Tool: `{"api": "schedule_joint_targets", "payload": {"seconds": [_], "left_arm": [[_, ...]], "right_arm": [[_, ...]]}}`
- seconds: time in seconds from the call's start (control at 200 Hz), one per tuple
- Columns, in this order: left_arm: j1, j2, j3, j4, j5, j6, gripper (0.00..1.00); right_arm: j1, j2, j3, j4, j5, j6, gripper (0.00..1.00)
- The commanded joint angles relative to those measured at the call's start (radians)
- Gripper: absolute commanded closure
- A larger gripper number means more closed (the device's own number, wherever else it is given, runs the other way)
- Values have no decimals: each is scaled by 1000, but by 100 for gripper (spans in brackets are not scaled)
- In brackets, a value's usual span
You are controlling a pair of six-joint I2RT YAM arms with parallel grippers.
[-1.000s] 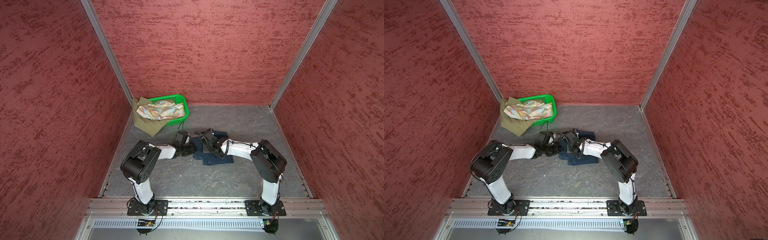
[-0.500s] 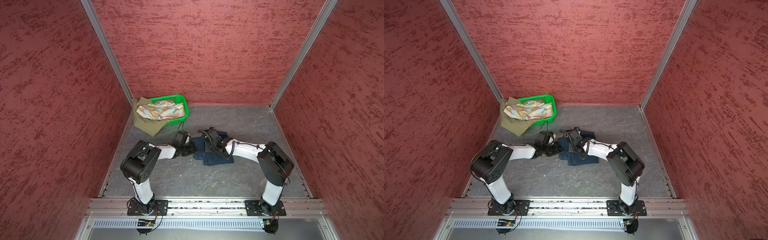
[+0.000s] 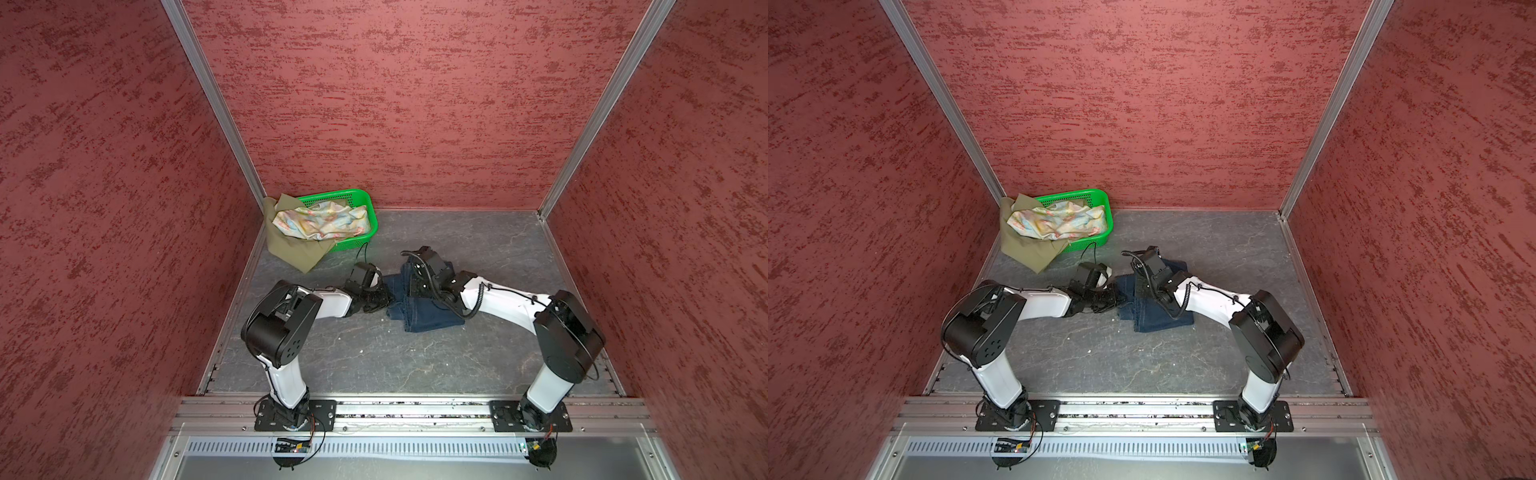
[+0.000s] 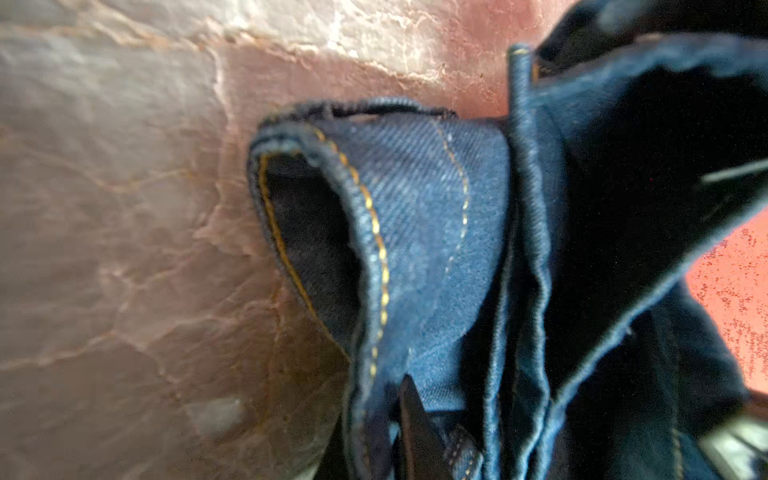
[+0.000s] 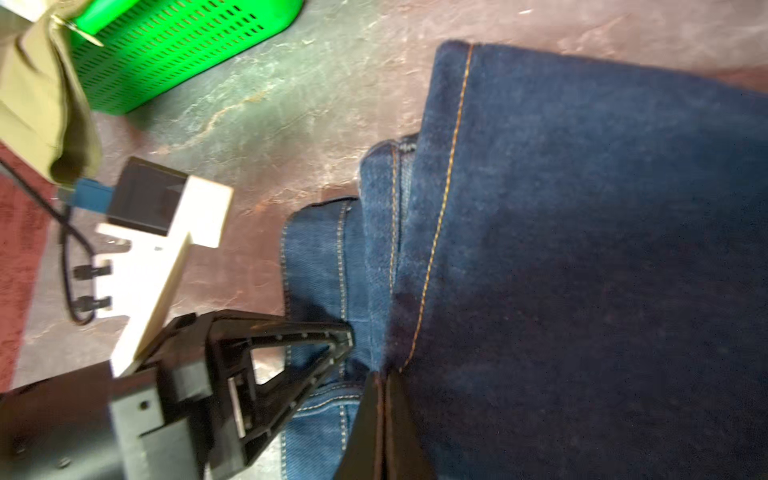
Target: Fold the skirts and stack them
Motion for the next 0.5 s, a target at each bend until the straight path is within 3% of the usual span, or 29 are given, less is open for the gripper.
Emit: {"api": "schedule_joint_targets", "payload": {"seconds": [0.0, 0.105, 0.245, 0.401, 0.496], "left_arm": [[-3, 24, -4, -21, 27, 9, 95], [-2, 21, -11, -16, 27, 7, 95], [3, 21, -16, -9, 31, 4, 95], [4, 25, -17, -4, 35, 3, 96], [8, 26, -21, 2, 38, 2, 95]], "right_arm": [[7, 30, 23, 20, -22, 18, 99], [25, 82, 45, -23, 24, 5, 73], [41, 139, 56, -25, 25, 9, 50], [49, 192, 89, -76, 79, 4, 44], [49, 222, 109, -113, 115, 10, 50]]}}
